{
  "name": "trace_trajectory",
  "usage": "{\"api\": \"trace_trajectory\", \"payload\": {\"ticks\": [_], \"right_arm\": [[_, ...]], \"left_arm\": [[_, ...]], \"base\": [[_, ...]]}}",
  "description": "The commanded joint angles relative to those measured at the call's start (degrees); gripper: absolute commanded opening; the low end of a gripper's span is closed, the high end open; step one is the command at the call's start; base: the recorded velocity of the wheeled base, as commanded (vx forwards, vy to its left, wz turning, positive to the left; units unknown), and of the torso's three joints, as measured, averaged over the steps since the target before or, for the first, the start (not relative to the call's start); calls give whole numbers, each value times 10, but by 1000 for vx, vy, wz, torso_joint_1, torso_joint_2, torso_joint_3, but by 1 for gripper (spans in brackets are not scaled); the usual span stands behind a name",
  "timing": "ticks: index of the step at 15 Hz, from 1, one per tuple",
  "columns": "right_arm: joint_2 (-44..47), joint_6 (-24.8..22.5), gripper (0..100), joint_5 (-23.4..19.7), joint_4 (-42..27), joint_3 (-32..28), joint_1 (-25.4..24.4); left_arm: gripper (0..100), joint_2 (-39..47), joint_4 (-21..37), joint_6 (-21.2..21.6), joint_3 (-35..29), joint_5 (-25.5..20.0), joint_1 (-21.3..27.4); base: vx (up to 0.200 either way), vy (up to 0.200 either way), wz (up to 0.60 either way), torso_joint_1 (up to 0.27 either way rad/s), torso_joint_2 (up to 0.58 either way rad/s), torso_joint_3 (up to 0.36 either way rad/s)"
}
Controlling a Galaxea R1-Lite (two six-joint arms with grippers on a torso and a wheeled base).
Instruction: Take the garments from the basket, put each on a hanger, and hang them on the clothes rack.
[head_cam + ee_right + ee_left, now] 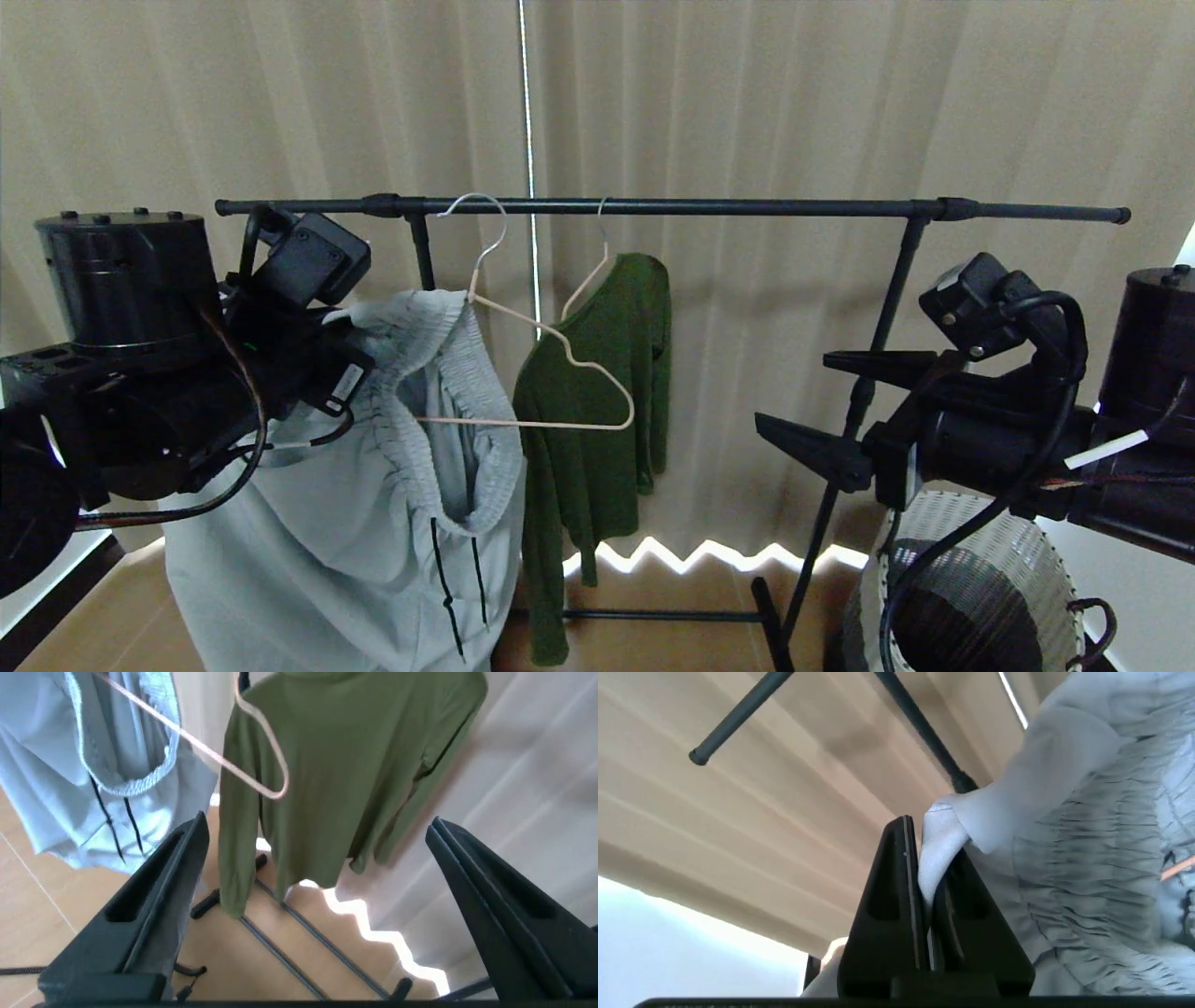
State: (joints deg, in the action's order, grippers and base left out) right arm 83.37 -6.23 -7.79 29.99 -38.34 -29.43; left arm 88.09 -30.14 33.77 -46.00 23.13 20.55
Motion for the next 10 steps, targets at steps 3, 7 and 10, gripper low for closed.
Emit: {"api": "trace_trajectory", "payload": {"ticks": [3, 7, 10], "right_arm": [[17, 1, 100, 0, 52, 51, -29], [47, 8, 100, 13, 89, 49, -76], [79, 47, 100, 22, 126, 49, -116]], "left_arm": [[0, 1, 0, -25, -8, 3, -18], [0, 10, 11, -70, -42, 3, -10], [0, 22, 12, -128, -66, 3, 30]], "base": [[0, 0, 0, 0, 0, 0], [0, 0, 0, 0, 0, 0], [0, 0, 0, 0, 0, 0]]}}
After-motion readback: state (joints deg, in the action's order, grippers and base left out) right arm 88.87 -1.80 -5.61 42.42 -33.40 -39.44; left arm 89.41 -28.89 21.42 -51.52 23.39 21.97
